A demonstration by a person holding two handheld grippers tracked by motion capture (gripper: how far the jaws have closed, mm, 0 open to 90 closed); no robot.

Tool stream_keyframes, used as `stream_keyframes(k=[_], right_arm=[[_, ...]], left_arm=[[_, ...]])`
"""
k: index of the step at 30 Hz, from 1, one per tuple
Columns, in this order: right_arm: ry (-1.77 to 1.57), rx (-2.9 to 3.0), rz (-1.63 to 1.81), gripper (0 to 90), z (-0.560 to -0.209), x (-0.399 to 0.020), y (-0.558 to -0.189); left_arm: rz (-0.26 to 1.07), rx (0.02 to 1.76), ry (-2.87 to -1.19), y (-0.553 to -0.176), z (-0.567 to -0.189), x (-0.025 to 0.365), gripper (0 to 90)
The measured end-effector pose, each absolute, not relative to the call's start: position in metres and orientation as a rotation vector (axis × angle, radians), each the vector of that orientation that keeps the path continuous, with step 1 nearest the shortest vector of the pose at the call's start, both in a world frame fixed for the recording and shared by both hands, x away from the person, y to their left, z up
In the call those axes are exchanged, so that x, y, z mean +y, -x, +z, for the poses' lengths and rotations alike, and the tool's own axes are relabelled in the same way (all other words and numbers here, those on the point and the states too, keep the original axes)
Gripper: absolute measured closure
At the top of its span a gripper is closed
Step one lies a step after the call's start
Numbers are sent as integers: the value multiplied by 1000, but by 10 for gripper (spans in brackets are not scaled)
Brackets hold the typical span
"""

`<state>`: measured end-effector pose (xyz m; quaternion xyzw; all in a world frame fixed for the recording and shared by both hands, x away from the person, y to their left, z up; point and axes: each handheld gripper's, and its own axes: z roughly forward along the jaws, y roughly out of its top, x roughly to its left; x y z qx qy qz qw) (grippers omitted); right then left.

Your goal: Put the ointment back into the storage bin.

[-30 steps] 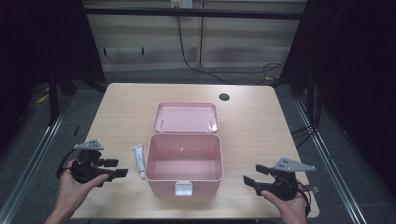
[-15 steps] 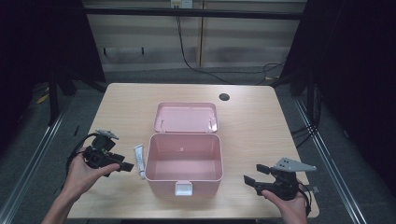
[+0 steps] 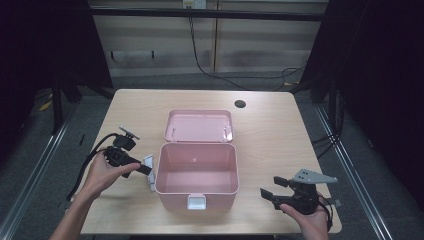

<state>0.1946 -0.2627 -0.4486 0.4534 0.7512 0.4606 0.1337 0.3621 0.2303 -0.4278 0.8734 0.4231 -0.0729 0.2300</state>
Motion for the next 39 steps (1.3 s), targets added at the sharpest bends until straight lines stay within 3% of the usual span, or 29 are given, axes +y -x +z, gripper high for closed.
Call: stream_keyframes(k=[25, 39], right_arm=[[-1309, 2192, 1340, 286, -450, -262, -195], [-1312, 2191, 1343, 287, -450, -262, -196]], left_arm=[[-205, 1337, -2423, -381, -460, 214, 383], [-108, 1334, -2512, -381, -462, 212, 516]])
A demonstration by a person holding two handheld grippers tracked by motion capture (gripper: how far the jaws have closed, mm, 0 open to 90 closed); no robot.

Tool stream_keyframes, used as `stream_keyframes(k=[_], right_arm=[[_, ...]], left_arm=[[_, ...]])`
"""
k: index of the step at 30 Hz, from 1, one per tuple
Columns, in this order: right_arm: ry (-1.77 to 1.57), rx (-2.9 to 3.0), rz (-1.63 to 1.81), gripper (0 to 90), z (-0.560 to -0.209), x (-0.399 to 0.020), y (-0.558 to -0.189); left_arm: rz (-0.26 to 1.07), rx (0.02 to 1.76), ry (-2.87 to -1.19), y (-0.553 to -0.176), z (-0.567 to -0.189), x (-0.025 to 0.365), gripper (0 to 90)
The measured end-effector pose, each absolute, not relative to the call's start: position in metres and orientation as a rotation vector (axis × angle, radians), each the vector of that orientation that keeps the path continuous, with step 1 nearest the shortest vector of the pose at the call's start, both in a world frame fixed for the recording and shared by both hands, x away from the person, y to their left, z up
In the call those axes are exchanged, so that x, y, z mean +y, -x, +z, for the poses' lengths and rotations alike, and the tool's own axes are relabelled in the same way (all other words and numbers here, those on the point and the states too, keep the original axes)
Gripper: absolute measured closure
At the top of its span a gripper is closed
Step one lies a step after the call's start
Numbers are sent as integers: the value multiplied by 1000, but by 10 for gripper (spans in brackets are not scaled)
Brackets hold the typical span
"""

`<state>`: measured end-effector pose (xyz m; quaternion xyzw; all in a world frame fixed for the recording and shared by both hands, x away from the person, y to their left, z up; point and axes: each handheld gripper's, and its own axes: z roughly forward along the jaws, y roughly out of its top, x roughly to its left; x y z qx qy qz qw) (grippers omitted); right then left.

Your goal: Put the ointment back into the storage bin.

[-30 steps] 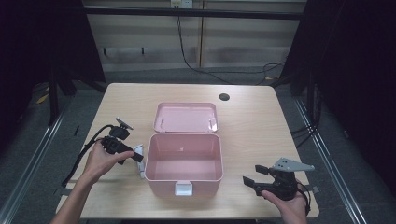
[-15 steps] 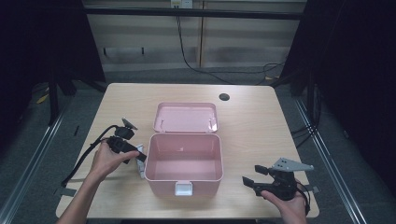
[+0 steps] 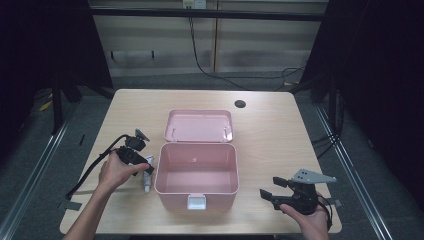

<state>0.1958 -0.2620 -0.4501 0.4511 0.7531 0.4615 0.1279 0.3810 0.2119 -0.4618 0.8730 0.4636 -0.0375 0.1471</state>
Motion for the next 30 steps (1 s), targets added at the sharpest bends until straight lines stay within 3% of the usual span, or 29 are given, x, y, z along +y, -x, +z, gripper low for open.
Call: stream_keyframes(k=[7, 16, 30], right_arm=[[-1313, 2193, 1338, 286, -450, -262, -196], [-1315, 2200, 1336, 287, -451, -261, -196], [-1316, 2203, 1335, 288, -451, -261, -197]], left_arm=[[-136, 1317, -2555, -378, -463, 211, 550], [-129, 1269, -2606, -376, -467, 209, 697], [-128, 1186, -2681, -375, -465, 210, 710]])
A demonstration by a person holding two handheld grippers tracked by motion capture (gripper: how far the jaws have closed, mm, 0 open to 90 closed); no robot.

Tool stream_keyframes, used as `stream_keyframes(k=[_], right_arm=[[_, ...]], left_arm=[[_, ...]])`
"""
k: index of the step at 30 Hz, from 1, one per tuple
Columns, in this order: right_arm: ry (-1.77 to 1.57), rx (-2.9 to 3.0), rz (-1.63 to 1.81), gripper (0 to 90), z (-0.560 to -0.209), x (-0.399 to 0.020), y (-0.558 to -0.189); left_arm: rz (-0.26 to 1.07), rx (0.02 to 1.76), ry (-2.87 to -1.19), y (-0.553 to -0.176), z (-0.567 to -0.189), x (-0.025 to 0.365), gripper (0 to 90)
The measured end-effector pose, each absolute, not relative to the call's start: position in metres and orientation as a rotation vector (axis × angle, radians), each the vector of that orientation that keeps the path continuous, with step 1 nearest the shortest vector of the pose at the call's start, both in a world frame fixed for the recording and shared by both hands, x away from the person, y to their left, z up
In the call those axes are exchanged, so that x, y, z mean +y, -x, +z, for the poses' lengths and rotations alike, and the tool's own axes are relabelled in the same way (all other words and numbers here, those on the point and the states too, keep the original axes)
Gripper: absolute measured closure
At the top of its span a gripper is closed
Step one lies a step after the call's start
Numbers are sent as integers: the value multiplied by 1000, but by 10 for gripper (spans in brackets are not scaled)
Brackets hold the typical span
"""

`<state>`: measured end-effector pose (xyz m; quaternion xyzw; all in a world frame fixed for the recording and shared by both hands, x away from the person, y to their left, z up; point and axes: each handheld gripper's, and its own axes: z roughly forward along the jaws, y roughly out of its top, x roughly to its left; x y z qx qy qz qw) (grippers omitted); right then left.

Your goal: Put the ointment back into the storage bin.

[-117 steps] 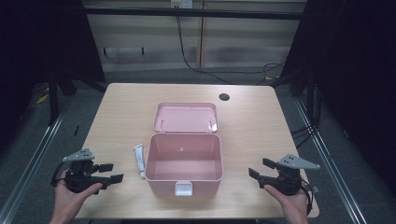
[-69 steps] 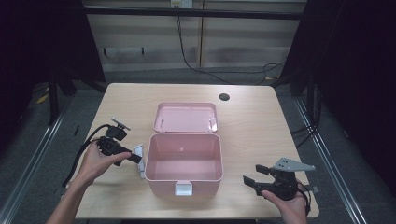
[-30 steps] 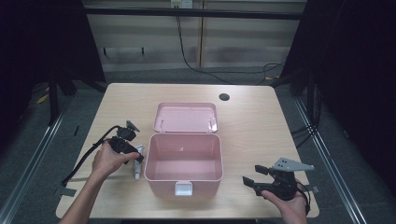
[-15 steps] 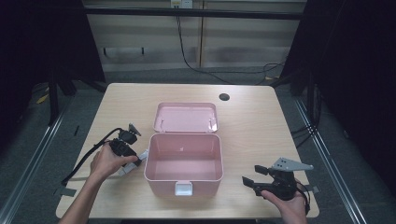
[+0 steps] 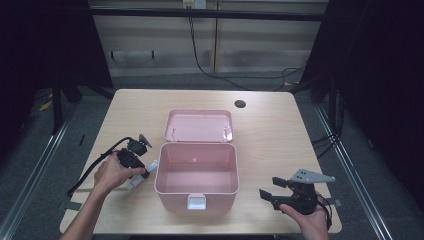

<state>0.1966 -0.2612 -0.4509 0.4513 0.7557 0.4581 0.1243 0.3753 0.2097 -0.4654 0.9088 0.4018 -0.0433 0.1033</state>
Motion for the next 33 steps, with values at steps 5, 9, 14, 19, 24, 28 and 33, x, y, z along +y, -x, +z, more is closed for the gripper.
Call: stream_keyframes(k=[5, 9, 14, 19, 24, 28, 33], right_arm=[[-1316, 2203, 1334, 289, -451, -261, -196], [-1316, 2203, 1335, 289, -451, -261, -196], [-1319, 2206, 1335, 289, -451, -261, -197], [-1317, 2206, 1333, 289, -451, -261, -197], [-1321, 2205, 1334, 289, -451, -261, -196], [-1322, 2206, 1333, 289, -451, -261, -197], [-1318, 2208, 1335, 292, -451, -261, -196]], left_arm=[[-135, 1164, -2696, -373, -462, 213, 710], [-136, 1155, -2700, -372, -455, 218, 710], [-142, 1145, -2704, -370, -448, 226, 710], [-140, 1133, -2699, -365, -440, 230, 710], [-161, 1109, -2710, -363, -434, 232, 710], [-176, 1058, -2728, -359, -426, 233, 710], [-175, 1026, -2739, -355, -415, 236, 710]])
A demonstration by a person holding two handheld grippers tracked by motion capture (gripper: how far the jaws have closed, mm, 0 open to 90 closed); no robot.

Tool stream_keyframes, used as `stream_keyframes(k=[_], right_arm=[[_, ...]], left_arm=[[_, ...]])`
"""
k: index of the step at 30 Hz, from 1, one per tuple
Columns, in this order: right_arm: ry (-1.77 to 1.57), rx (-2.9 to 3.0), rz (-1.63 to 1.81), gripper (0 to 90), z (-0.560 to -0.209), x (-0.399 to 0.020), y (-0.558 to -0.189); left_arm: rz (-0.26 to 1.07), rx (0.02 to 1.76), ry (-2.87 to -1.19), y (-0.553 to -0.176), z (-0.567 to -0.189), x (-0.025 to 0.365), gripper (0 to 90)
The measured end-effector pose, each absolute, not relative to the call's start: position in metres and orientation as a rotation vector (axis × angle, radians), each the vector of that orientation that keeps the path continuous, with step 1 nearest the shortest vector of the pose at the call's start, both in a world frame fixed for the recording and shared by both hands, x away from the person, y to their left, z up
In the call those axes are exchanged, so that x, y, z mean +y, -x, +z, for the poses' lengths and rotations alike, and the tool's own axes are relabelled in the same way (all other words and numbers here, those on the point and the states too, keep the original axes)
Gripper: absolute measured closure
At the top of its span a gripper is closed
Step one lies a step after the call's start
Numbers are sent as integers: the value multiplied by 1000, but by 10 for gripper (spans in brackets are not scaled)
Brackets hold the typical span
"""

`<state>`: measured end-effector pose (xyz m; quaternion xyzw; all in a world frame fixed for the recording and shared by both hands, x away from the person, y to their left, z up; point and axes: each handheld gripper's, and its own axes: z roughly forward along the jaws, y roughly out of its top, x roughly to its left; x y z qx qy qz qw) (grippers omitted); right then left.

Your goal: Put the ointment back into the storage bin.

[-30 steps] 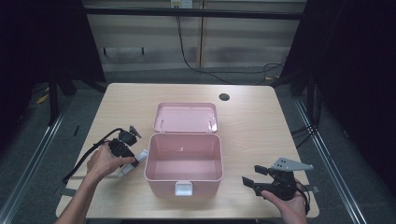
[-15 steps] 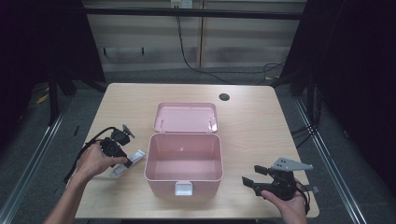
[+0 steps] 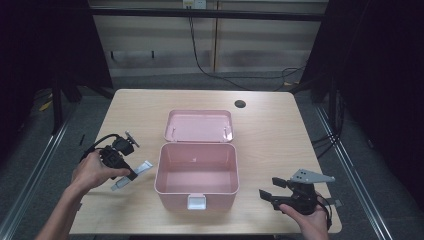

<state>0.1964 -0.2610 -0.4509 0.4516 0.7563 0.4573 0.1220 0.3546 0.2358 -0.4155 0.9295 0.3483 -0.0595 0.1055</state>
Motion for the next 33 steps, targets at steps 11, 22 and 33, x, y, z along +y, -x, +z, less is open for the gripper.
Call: stream_keyframes(k=[11, 22, 33], right_arm=[[-1316, 2207, 1333, 292, -451, -261, -196], [-1327, 2211, 1339, 256, -451, -261, -197], [-1341, 2213, 1339, 238, -452, -261, -197]], left_arm=[[-170, 971, -2724, -344, -394, 242, 710], [-158, 946, -2721, -341, -378, 244, 709], [-153, 906, -2716, -338, -360, 251, 709]])
